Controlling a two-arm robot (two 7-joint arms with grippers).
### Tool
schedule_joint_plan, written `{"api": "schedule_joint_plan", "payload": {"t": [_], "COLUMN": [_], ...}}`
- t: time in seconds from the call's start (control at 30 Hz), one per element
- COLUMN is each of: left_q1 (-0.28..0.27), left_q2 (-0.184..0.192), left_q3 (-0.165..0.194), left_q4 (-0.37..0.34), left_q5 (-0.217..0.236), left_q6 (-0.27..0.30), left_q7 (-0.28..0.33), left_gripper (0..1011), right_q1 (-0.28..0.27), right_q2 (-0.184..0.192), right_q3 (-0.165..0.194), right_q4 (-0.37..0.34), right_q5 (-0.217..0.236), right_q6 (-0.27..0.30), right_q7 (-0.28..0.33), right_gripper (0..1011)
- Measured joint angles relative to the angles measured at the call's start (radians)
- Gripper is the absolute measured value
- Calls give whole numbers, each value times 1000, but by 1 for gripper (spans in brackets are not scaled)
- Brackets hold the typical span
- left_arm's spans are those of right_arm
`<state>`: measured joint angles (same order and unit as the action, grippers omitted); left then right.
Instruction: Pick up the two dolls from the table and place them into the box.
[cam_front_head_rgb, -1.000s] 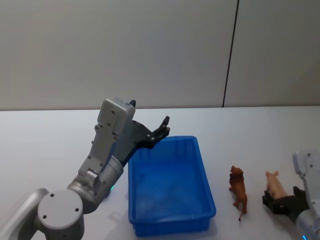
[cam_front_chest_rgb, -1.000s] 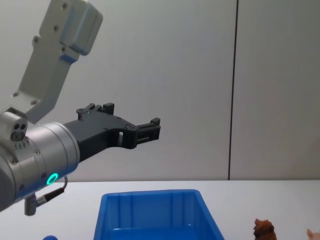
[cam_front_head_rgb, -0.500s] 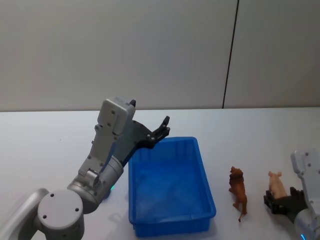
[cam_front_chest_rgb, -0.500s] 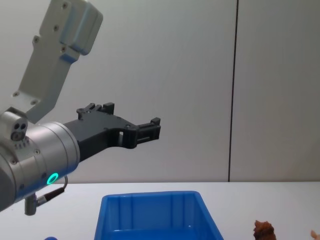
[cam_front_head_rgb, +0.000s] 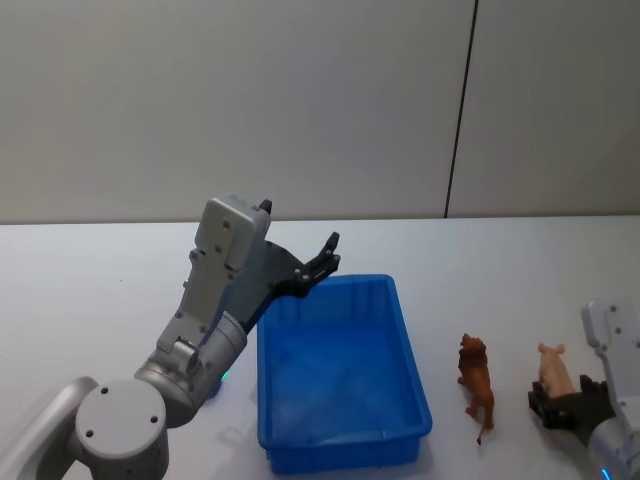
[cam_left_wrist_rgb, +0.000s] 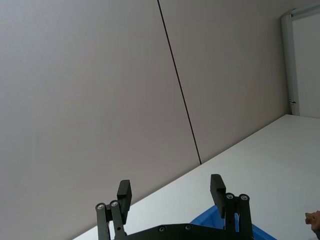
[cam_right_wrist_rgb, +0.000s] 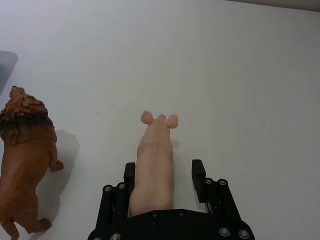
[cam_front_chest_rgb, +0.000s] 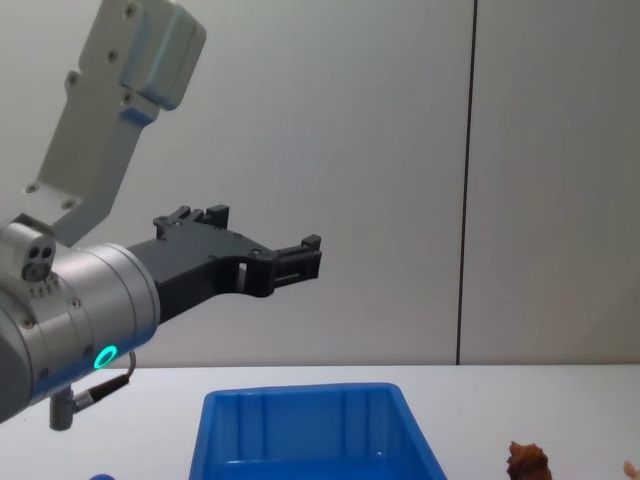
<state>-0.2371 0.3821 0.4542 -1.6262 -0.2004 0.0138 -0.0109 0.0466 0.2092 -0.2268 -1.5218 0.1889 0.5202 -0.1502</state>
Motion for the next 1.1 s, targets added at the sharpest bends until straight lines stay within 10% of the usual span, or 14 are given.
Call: {"api": "schedule_joint_plan", "payload": {"t": [1.1], "left_q1": [0], "left_q2": [0], "left_q3": [0], "left_q4": [0], "left_q5": [0], "left_q6": [0], "left_q7": [0], "left_gripper": [1001], "right_q1": [0], "right_q2": [-9], "right_q3": [24], "right_q4": [-20], "right_q5": [109], "right_q6": [-15], "right_q7": [54], "right_gripper": [650]}}
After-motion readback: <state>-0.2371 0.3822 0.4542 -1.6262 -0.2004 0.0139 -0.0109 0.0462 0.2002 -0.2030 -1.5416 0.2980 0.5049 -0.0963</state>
